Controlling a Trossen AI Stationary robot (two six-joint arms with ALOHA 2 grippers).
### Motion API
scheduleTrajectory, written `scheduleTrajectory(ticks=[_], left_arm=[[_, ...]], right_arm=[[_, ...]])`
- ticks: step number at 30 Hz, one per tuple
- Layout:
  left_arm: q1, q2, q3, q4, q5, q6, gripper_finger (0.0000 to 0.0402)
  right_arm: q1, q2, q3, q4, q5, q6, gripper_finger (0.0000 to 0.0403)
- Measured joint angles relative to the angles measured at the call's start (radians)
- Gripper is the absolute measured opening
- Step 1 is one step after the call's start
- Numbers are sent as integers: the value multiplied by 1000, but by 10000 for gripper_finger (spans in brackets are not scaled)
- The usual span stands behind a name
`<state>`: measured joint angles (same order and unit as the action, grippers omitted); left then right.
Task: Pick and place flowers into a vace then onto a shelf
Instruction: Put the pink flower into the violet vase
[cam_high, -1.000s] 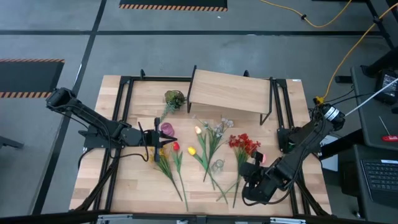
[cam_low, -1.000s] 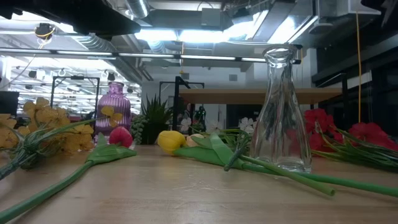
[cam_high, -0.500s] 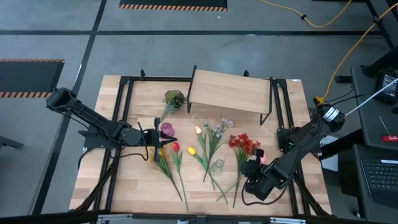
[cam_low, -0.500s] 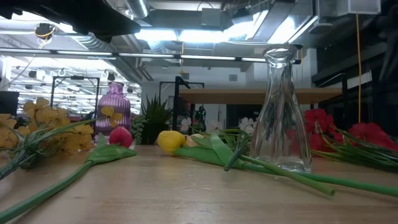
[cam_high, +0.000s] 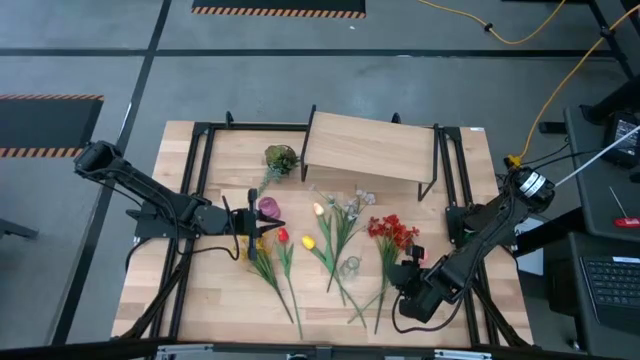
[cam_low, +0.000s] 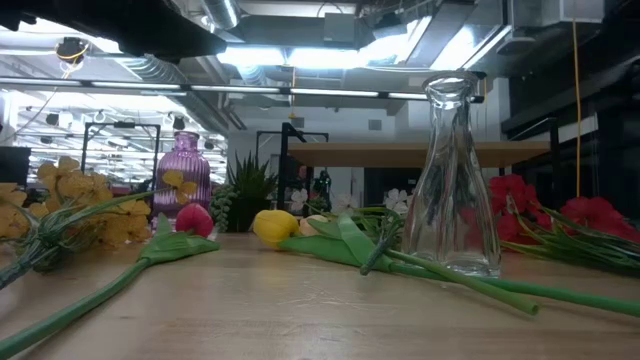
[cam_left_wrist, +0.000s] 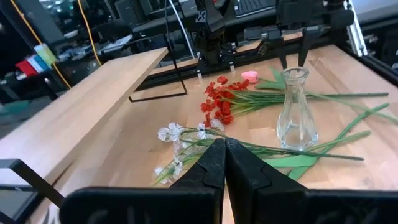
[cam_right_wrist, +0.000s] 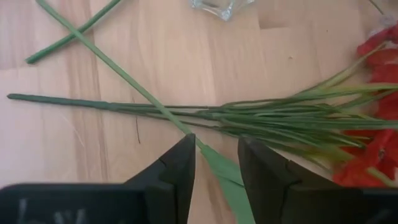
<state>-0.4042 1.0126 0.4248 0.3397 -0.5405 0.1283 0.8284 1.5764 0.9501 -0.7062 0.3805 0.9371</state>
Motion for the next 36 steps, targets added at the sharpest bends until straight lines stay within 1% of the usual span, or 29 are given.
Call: scheduleTrajectory(ticks=[9,12,19,26,36], left_arm=[[0,0,0,0,1,8,6],[0,0,0,0,1,14,6],[0,0,0,1,1,24,6],[0,0,0,1,2,17,6],[0,0,0,1,4,14,6]], right_arm=[[0,1,0,31,-12,30,106],[0,22,0,32,-20,28,100],[0,108,3,29,-118,-30,101],[-1,140,23,21,-114,-62,103],[-3,110,23,-9,-113,-57,103]])
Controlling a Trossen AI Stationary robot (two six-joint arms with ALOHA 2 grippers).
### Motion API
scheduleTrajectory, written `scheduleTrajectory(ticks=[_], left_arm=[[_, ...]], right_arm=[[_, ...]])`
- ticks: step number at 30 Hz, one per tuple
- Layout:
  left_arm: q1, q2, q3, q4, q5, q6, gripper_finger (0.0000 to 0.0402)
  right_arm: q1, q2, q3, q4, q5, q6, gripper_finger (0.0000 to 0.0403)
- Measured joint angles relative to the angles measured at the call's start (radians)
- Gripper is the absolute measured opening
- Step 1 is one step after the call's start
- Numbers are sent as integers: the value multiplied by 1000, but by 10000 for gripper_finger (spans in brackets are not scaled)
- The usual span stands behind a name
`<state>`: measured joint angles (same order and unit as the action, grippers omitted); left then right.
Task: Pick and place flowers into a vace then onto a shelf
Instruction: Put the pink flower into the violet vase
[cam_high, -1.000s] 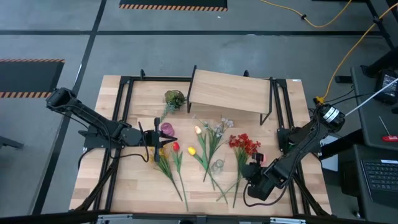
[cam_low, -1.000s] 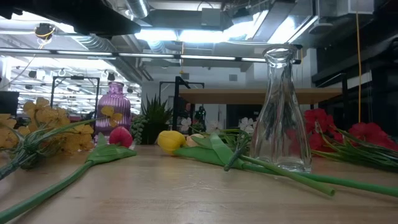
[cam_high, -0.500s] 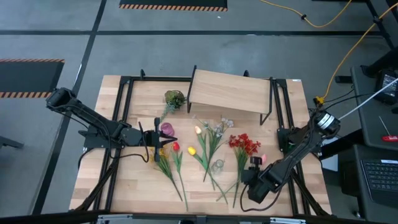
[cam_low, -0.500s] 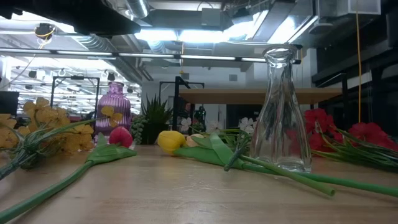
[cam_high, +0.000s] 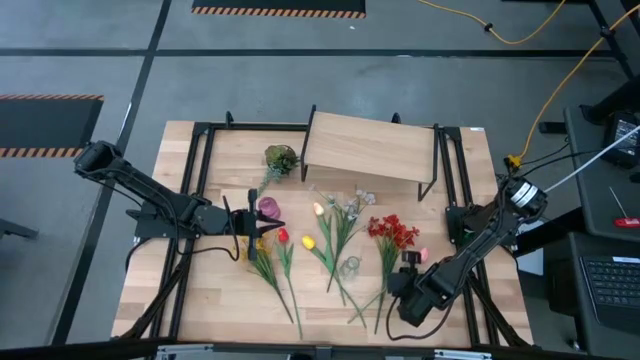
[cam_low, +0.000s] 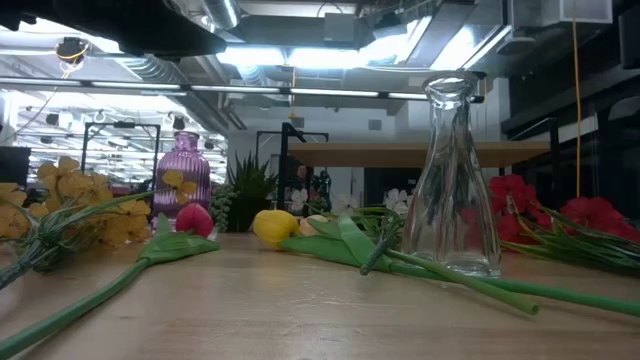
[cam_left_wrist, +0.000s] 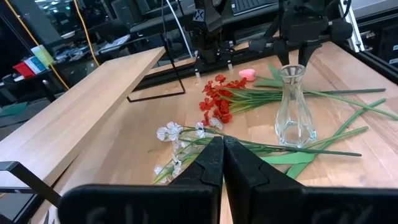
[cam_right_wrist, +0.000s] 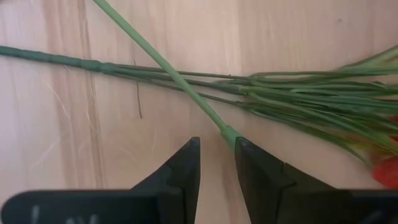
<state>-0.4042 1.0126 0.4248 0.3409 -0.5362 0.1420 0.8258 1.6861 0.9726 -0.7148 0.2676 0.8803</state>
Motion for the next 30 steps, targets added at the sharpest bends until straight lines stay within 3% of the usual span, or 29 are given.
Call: scheduleTrajectory(ticks=[30], left_arm=[[0,0,0,1,-3,2,6]], right_arm=[[0,0,0,9,100,-100,103]])
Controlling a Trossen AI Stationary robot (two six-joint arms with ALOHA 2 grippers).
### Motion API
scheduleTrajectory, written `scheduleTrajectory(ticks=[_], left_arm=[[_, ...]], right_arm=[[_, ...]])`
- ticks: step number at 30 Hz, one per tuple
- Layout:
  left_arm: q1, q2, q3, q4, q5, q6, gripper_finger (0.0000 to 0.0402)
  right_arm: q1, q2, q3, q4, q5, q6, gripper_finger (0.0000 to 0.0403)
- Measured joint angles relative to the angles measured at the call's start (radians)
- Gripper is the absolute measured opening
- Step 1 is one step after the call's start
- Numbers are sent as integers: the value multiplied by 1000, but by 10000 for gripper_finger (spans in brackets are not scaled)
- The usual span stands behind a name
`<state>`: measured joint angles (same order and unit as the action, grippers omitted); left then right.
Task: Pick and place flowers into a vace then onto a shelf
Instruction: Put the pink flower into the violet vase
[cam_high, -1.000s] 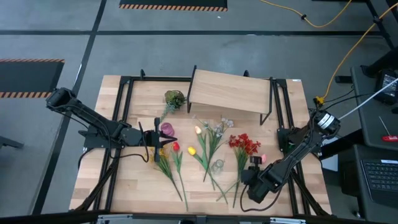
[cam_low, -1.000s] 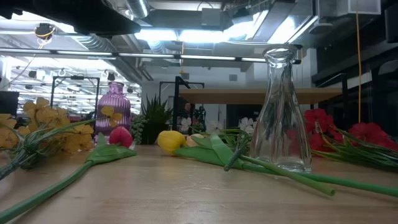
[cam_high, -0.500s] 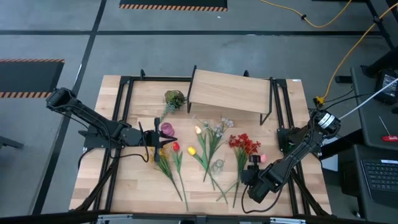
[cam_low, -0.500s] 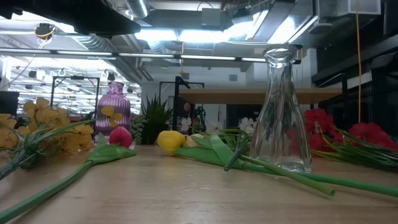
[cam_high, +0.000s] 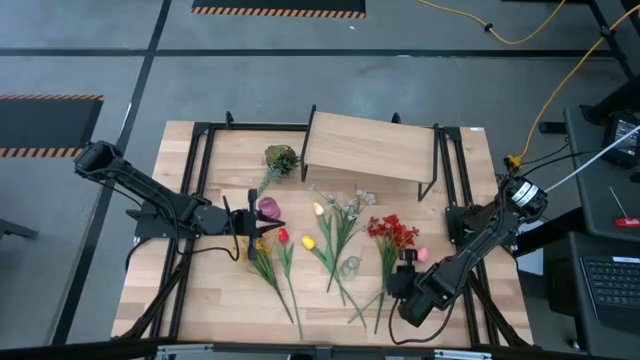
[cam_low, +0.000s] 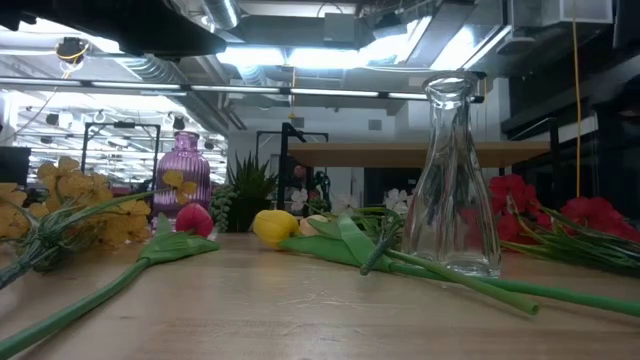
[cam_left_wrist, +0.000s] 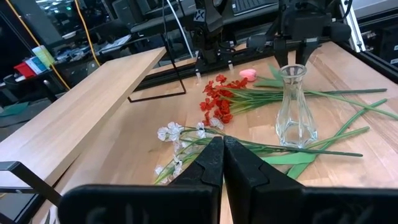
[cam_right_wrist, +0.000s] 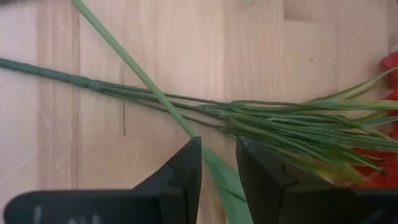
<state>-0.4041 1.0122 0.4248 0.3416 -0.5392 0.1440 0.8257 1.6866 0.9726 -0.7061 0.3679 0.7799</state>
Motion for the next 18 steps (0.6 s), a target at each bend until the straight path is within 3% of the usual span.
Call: scheduleTrajectory(ticks=[18], left_arm=[[0,0,0,0,1,0,6]], right_arm=[[1,53,-1,13,-56,26,104]])
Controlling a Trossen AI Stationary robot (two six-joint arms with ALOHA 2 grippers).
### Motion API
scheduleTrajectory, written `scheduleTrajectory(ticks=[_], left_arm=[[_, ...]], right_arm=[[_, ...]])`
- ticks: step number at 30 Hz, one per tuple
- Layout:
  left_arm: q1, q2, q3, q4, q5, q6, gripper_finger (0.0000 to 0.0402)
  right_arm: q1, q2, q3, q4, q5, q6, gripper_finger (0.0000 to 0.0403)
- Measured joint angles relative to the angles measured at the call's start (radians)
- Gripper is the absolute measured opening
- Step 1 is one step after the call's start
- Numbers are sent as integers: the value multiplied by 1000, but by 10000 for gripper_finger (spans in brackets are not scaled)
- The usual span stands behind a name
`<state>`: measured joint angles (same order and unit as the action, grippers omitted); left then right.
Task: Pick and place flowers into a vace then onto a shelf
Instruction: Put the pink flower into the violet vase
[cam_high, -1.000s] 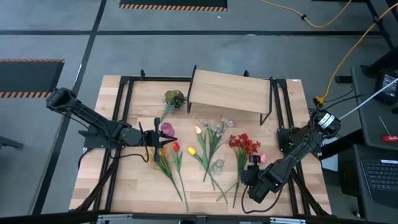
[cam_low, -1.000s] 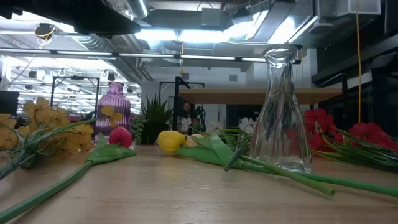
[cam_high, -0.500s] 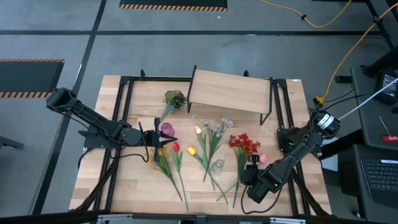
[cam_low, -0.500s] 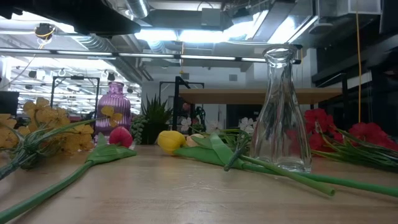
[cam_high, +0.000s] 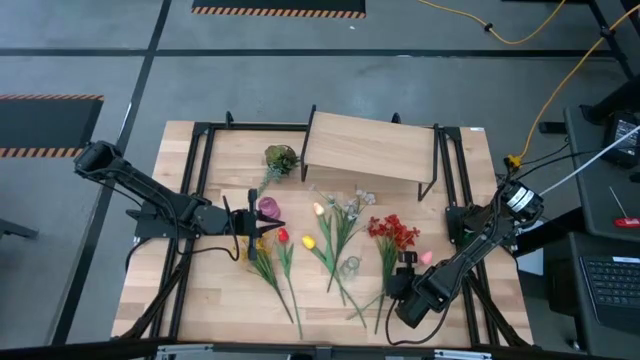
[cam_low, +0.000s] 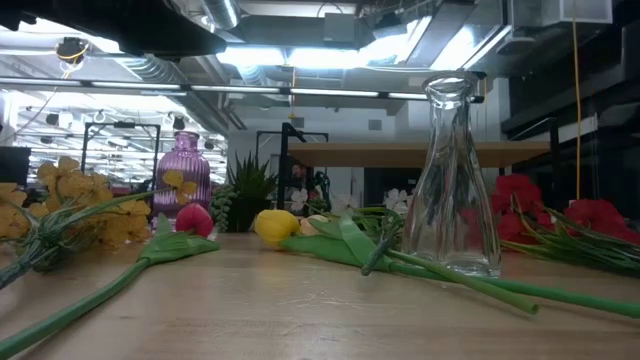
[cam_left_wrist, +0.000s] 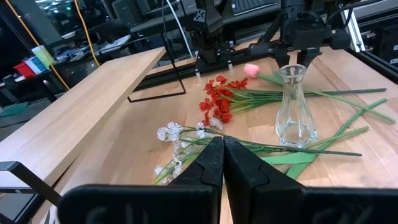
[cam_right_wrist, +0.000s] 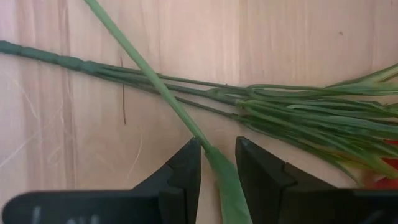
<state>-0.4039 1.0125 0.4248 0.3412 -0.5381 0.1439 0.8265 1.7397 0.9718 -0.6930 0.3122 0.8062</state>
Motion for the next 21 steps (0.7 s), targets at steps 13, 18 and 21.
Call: scheduleTrajectory(ticks=[13,18,21], left_arm=[[0,0,0,0,0,0,6],[0,0,0,0,0,1,6],[0,0,0,0,0,1,6]], right_arm=[[0,0,0,1,-19,45,104],[1,0,0,0,-20,57,104],[1,1,0,-9,-20,56,104]])
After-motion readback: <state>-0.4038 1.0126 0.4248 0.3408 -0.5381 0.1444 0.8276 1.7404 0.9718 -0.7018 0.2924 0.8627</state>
